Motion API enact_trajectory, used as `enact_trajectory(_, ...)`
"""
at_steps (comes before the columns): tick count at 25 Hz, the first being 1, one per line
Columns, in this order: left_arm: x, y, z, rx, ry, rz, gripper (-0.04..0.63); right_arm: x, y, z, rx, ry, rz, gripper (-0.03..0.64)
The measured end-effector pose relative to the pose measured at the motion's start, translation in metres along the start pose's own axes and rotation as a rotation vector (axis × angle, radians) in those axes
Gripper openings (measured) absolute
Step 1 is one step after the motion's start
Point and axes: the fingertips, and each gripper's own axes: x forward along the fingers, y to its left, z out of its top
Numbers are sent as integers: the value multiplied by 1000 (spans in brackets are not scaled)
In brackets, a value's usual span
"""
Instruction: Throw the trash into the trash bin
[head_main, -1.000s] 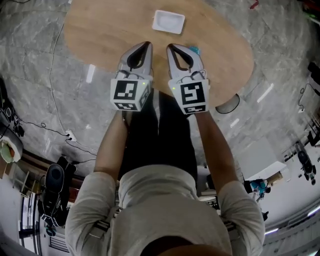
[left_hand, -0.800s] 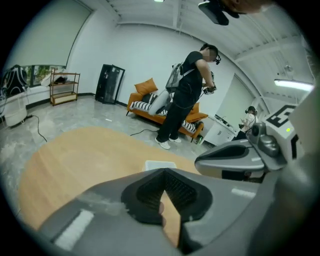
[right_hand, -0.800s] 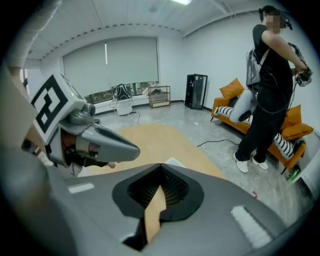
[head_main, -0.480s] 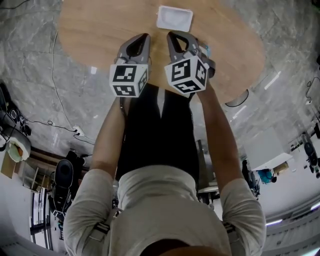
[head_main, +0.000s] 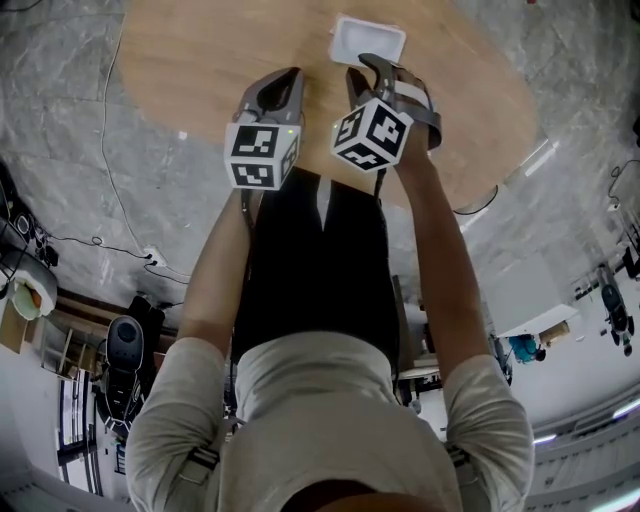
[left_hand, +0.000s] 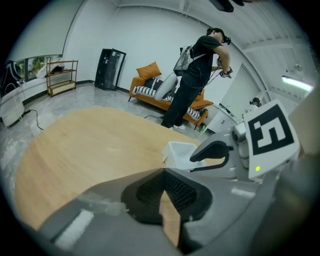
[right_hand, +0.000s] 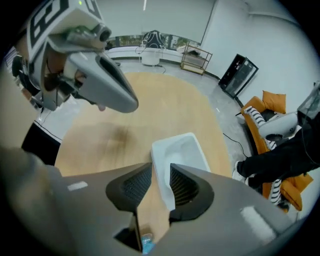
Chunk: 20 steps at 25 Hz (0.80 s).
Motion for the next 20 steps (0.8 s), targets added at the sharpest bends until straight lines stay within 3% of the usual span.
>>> enact_trajectory(4, -6, -1, 2, -4, -4, -20, 18, 14, -1, -7, -37, 58, -6, 117)
enact_trajectory(6, -9, -2, 2, -5, -6, -24, 18, 16, -2, -8, -68, 75, -17, 72)
enact_trajectory(9, -13, -5, 1, -18, -17, -19, 18, 9, -4, -5, -73, 69, -27, 65)
enact_trajectory(20, -51, -40, 60, -42, -148, 22, 18, -88, -40, 43, 154, -170, -87, 63)
